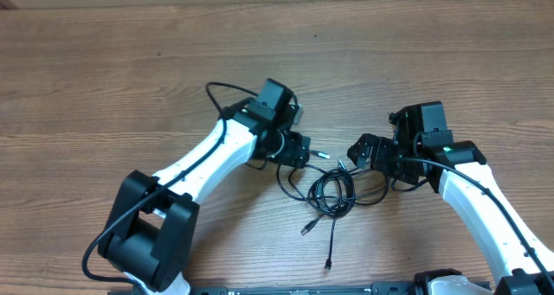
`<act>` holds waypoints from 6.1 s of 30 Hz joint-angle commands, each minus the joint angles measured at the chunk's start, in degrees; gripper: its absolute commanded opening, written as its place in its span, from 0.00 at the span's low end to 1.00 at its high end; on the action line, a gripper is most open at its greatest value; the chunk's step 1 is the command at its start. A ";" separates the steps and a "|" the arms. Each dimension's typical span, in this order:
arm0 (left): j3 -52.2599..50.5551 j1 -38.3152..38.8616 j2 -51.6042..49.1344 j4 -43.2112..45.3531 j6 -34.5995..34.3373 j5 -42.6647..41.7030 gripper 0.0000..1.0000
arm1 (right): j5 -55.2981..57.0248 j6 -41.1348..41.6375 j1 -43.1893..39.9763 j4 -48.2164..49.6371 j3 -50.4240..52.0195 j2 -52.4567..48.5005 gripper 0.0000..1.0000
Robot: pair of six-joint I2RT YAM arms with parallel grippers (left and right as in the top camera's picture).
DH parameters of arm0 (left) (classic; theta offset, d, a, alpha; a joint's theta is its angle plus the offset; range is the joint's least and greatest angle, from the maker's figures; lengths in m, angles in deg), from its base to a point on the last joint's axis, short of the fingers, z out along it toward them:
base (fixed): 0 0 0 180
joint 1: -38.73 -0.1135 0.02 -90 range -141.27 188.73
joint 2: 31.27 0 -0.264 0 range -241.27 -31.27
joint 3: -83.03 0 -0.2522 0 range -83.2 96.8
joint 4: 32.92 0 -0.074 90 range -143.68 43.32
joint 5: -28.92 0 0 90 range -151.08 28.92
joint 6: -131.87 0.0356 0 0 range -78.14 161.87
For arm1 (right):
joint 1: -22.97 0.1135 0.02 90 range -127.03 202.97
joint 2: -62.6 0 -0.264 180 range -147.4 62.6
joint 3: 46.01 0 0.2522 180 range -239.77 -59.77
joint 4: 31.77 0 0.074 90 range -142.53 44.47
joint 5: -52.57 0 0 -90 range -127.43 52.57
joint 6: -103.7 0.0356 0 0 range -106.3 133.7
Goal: Untangle cables
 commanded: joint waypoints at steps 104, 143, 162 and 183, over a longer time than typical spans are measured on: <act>4.09 -25.79 28.48 -14.32 20.98 -33.00 0.04 | -16.41 -2.14 -0.04 -14.80 -10.40 41.83 1.00; 4.46 -25.62 33.51 -17.81 27.87 -54.69 0.04 | -36.89 -8.17 20.72 18.51 -7.06 14.14 0.04; 4.46 -26.16 20.00 -8.74 -37.66 7.80 0.04 | -39.78 -4.48 21.00 13.05 -7.17 33.46 0.04; 4.46 -27.87 16.61 -5.11 10.58 -52.11 0.04 | 10.36 17.18 21.00 -0.52 -7.17 31.34 0.13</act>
